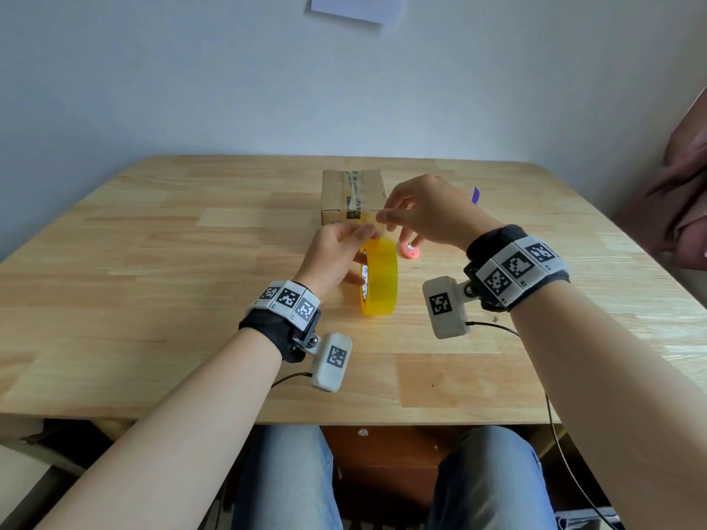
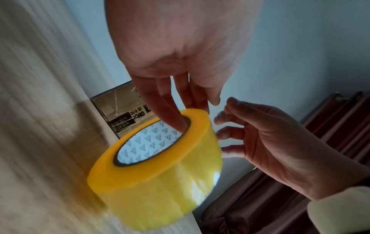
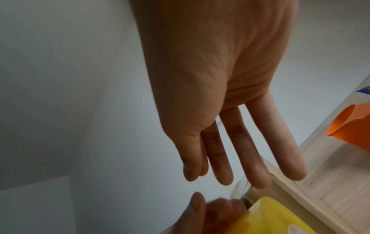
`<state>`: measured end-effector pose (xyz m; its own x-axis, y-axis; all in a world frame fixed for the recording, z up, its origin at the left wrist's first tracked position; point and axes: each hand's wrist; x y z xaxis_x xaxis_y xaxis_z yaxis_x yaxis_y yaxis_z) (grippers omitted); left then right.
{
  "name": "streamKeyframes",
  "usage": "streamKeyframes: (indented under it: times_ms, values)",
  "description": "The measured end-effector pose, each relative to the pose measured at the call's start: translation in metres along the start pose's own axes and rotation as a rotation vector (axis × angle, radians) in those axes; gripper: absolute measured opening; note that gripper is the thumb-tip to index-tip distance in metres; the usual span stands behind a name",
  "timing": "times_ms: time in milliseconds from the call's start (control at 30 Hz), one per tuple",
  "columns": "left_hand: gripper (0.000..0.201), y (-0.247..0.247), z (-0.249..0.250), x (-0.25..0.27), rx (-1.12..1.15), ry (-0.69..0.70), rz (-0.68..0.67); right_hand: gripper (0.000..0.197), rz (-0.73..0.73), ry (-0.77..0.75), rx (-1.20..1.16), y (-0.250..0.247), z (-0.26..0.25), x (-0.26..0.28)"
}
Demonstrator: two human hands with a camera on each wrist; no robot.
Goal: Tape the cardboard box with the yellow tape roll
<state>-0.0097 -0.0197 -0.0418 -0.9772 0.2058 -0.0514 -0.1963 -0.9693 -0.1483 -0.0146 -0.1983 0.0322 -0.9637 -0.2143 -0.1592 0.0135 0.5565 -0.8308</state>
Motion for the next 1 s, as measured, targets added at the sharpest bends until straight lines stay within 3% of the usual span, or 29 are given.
streamKeyframes:
  times_ms: [200, 367, 600, 1000]
  values:
    - [0.02, -0.003, -0.002, -0.002, 0.041, 0.0, 0.005, 0.017, -0.009, 0.008, 0.022, 0.001, 0.002, -0.001]
    - [0.014, -0.005, -0.007, -0.007, 0.031, 0.063, 0.089, 0.018, -0.005, 0.002, 0.013, 0.002, 0.001, -0.001]
    - [0.004, -0.005, -0.01, -0.009, 0.067, 0.065, 0.052, 0.018, -0.001, -0.005, 0.019, 0.003, 0.001, -0.002]
    - [0.008, 0.001, -0.011, -0.01, 0.076, 0.077, 0.057, 0.017, 0.018, -0.021, 0.044, 0.007, 0.001, -0.003]
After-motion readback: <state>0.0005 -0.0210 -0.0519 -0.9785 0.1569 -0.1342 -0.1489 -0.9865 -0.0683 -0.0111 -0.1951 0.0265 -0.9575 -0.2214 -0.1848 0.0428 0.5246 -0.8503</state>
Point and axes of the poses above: each hand's wrist, its own x-axis away from the middle knuckle, its own y-axis out of the palm, z = x × y, and after that the axes turned 1 degree about -y, right-handed
